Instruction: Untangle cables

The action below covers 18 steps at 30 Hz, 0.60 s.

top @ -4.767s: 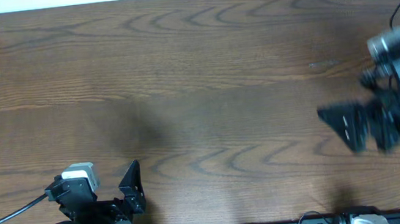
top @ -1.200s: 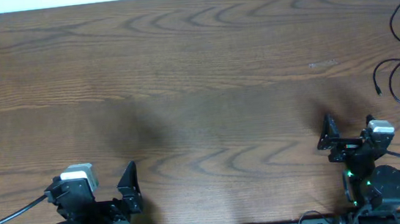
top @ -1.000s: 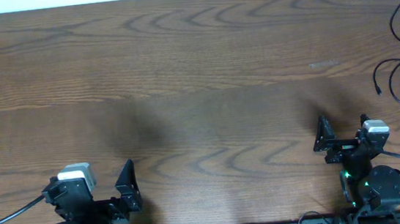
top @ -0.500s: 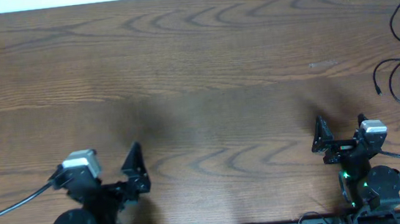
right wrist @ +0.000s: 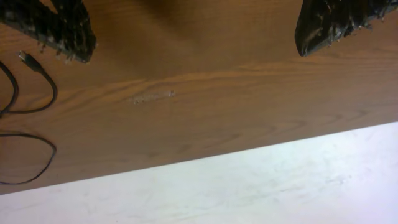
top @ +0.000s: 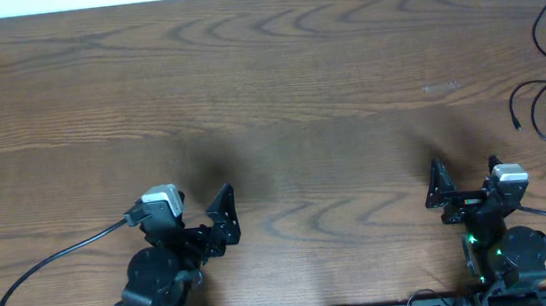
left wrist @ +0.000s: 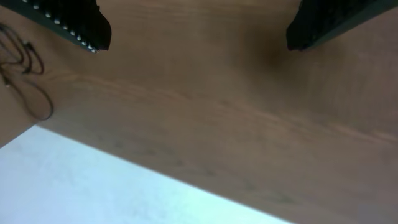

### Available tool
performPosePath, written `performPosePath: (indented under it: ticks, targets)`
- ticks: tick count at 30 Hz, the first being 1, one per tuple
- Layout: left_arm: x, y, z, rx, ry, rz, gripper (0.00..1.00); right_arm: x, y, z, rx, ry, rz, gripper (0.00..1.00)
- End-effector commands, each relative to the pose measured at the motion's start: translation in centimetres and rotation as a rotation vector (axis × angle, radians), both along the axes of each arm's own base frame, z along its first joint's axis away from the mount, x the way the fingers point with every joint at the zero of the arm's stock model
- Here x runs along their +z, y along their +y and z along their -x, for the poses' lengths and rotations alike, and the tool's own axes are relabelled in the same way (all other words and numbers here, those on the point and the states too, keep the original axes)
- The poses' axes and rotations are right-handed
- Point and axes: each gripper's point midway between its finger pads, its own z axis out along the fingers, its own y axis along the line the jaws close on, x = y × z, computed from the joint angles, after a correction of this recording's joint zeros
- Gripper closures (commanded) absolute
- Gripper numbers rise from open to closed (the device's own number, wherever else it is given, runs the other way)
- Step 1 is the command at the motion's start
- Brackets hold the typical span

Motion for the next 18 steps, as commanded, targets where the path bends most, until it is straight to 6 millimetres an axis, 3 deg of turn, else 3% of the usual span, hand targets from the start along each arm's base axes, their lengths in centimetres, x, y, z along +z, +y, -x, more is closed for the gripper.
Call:
performPosePath:
  ticks: [1, 10, 18]
  targets:
    - [-1.0, 0.0, -0.1, 0.009, 0.016, 0.008, 0.04, -0.1, 0.1, 0.0, 0.003, -0.002, -0.007, 0.01]
    - [-3.7, -0.3, -2.0, -0.023, -0.105, -0.141, 0.04, -0.1, 0.1, 0.0, 0.003, -0.002, -0.007, 0.01]
    - [-4.0, -0.3, -3.3, -0.007, -0.257, -0.177, 0.04, -0.1, 0.1, 0.0, 0.003, -0.002, -0.007, 0.01]
